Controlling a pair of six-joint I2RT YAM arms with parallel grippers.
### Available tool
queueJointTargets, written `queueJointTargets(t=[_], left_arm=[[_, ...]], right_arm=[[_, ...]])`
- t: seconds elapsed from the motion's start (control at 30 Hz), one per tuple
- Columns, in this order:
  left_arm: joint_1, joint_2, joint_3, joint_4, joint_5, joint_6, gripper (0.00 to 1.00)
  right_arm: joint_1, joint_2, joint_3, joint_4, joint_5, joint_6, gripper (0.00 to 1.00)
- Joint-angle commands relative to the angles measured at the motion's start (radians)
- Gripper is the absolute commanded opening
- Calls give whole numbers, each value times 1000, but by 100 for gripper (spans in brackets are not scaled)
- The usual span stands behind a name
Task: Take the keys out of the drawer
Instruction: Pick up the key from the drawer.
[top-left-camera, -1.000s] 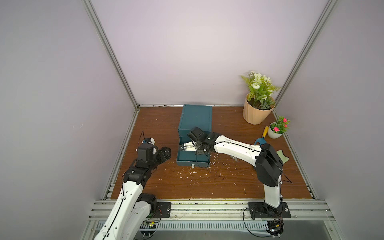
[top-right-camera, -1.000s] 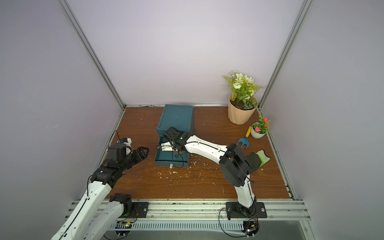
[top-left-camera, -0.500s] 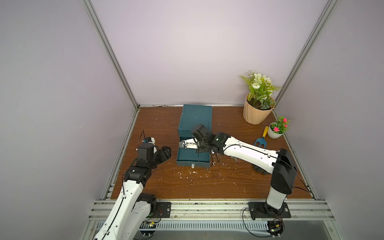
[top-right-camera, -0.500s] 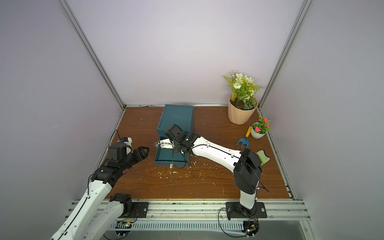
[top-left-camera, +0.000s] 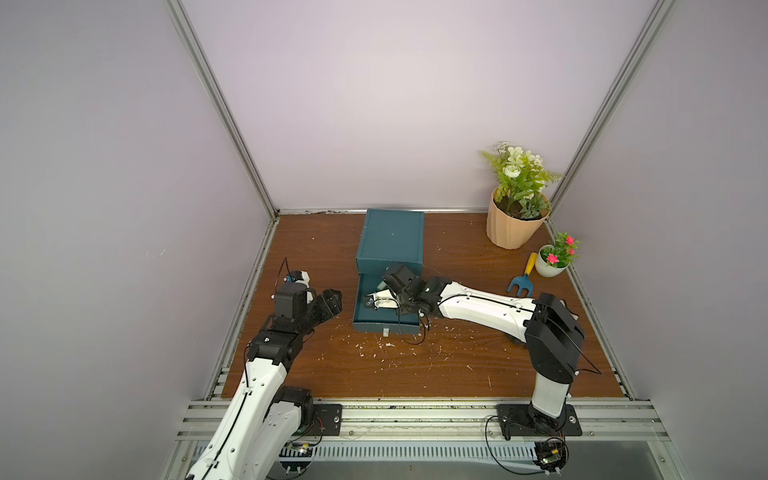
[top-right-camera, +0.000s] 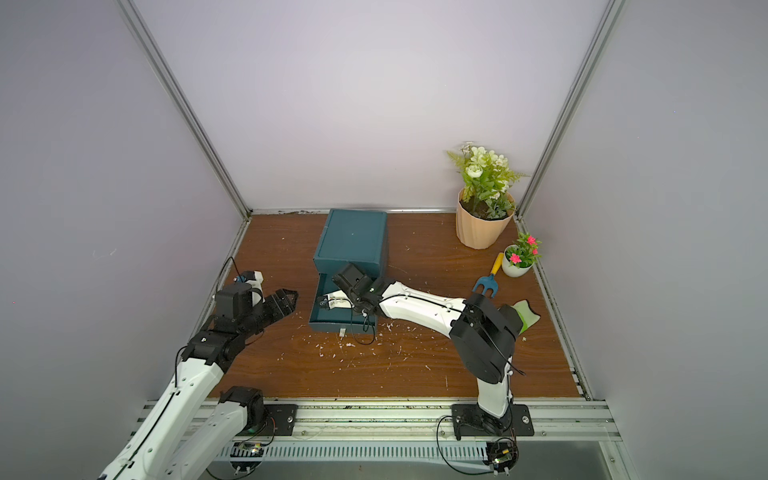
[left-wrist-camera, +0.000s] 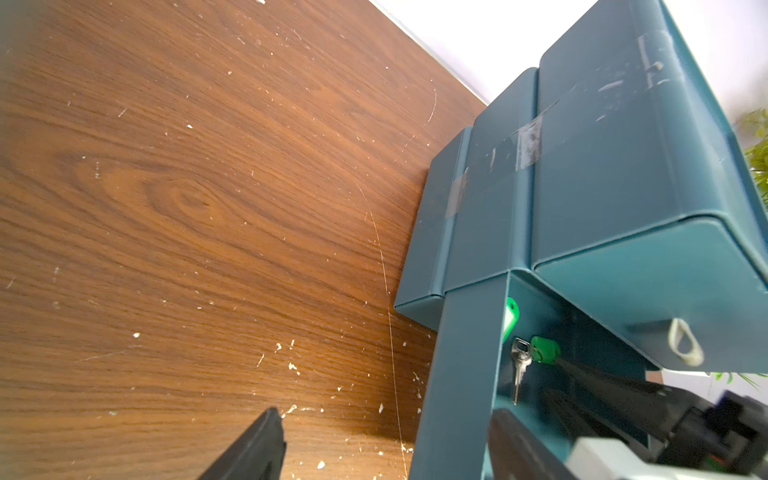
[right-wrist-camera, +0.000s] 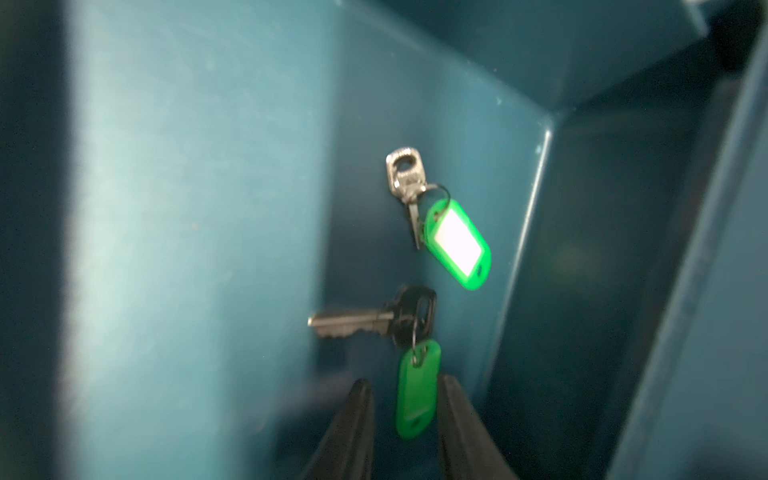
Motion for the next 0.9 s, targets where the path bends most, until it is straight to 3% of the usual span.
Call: queueJointTargets(t=[0.0, 0.3, 0.57, 0.87], left_arm=[[11, -20, 23, -3, -23, 22, 81], [11, -28, 24, -30, -21, 33, 81], [11, -37, 26, -53, -22, 49, 81], [11, -15, 41, -33, -25, 48, 81]], right_arm=[[-9, 3, 32, 51, 17, -16, 33], [-26, 59, 76, 31, 25, -13, 31], [-28, 63, 110, -2, 5, 10, 5], [-28, -19, 98, -15, -59, 17, 0]])
